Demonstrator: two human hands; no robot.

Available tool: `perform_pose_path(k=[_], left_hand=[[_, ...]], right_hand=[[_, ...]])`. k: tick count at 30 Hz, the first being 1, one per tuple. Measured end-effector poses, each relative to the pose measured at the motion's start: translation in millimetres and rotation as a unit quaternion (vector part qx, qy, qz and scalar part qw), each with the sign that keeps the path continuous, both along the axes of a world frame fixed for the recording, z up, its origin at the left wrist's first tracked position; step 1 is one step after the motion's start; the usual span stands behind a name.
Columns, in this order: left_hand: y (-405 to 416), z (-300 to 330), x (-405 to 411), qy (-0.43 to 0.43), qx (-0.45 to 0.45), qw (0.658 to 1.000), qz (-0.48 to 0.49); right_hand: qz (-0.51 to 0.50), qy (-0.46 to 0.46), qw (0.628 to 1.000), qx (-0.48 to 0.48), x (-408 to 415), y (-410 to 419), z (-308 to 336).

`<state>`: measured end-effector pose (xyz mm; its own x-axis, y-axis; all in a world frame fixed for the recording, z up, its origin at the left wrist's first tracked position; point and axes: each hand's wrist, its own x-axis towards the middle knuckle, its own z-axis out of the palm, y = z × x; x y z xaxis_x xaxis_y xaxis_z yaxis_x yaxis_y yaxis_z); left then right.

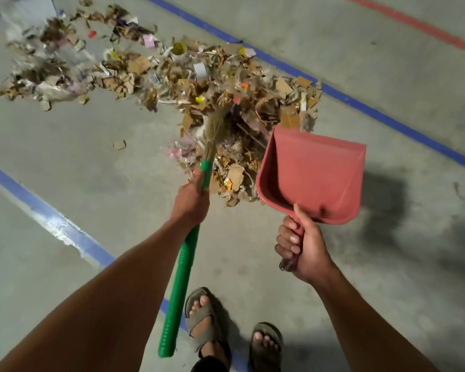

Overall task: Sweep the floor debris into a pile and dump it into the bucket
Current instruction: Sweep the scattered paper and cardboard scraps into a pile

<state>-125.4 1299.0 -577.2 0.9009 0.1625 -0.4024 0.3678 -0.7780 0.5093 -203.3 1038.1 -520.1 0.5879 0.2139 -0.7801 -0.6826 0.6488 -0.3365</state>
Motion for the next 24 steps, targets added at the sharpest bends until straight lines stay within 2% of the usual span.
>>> perform_pose_path(k=[7, 10, 13, 20, 24], left_hand=[[13.0, 29.9, 5.3, -0.058, -0.037, 0.995, 0.071], [13.1, 46.0, 14.1, -0.096, -0.037, 0.993, 0.061], [3.4, 55.2, 28.0, -0.092, -0.065, 0.992, 0.052], [-73.2, 58.5, 62.3, -0.069, -0.066, 0.994, -0.060], [-135.5, 33.0, 78.9, -0.048, -0.076, 0.985, -0.148]], right_hand=[[-0.014, -0.006, 1.000, -0.010, 18.2, 10.1, 36.5], [-0.034, -0.012, 0.999, -0.007, 27.0, 6.7, 51.5], [-0.049, -0.021, 0.999, -0.005, 36.6, 2.6, 63.9], [-0.092, -0.018, 0.996, -0.003, 59.6, -11.4, 71.2], [-0.088, -0.023, 0.996, -0.020, 76.7, -35.3, 53.9]])
